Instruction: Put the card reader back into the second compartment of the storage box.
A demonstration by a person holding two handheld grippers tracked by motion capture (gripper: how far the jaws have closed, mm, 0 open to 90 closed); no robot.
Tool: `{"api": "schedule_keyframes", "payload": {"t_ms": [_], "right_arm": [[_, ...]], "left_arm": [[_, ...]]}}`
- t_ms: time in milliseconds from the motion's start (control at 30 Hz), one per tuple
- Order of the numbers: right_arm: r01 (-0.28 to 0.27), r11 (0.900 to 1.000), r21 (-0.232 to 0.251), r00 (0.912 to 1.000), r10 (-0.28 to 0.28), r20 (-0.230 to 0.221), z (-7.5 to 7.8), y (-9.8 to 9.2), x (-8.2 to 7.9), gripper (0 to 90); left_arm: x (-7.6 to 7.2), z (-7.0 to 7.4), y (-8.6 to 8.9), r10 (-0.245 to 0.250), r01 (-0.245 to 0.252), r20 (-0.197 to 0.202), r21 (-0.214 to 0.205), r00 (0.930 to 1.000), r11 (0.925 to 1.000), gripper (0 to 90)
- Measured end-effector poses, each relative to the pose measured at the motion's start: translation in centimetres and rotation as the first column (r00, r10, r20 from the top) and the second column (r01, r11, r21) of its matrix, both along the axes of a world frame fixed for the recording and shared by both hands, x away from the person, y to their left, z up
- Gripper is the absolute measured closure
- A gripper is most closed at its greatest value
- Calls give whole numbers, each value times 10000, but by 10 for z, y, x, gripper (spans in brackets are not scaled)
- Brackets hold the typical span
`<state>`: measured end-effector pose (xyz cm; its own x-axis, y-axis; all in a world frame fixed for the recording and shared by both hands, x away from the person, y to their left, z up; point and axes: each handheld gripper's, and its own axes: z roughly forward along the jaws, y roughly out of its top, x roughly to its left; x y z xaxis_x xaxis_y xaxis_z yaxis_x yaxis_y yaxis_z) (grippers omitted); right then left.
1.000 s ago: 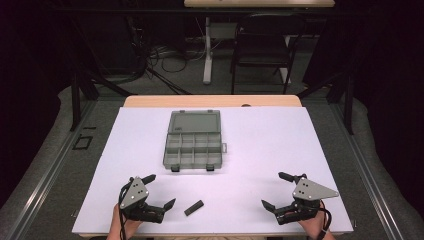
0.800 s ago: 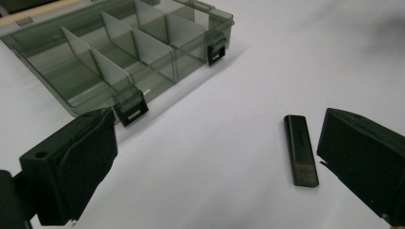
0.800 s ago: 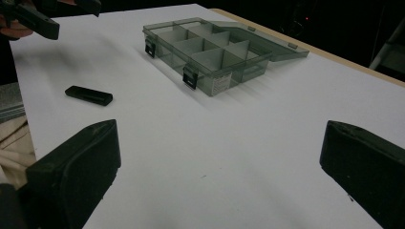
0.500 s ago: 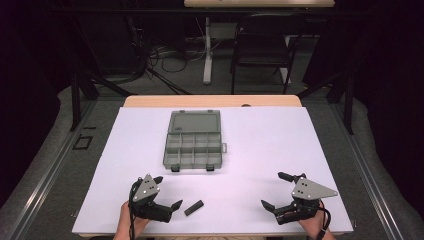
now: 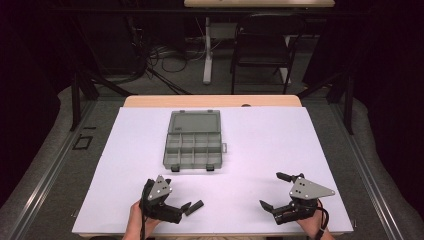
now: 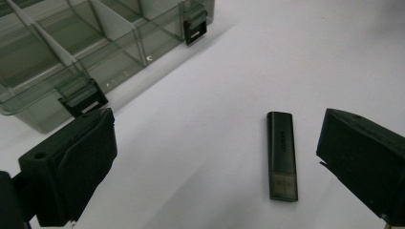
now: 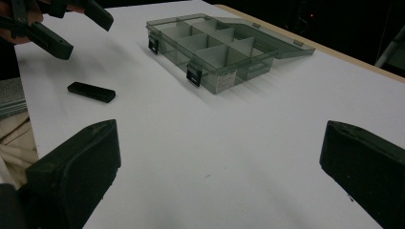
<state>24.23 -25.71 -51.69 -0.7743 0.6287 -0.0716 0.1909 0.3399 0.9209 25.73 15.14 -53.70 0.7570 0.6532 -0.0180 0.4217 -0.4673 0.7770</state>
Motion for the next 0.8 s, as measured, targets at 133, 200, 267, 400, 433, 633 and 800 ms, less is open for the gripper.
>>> {"api": "schedule_keyframes", "payload": {"t_ms": [133,200,267,400,433,633,800], "right_arm": [[-3,10000,-28,10000,3,-36,0,0,0,0],[14,10000,-14,10000,-14,-4,0,-1,0,0],[26,10000,-4,10000,-26,-39,0,-1,0,0],[4,10000,-42,10000,-4,-89,-1,0,0,0],[-6,10000,-56,10000,6,-46,-1,0,0,0],[46,10000,-37,10000,-46,-79,-1,0,-1,0],[52,9999,-89,9999,-53,-90,-1,0,-1,0]], "left_arm": [[-2,-2,-6,-46,46,-48,75,10000,10000,1],[-2,-3,-8,-10,11,-46,236,10000,9997,9],[-3,-5,-11,36,-33,-95,256,9999,9997,14],[-7,-8,-16,-53,55,-65,449,10000,9990,38],[-8,-9,-17,-96,97,-33,519,9999,9986,43],[-14,-13,-18,-2,-2,54,723,10000,9974,158],[-18,-15,-19,-40,34,85,656,10000,9978,249]]}}
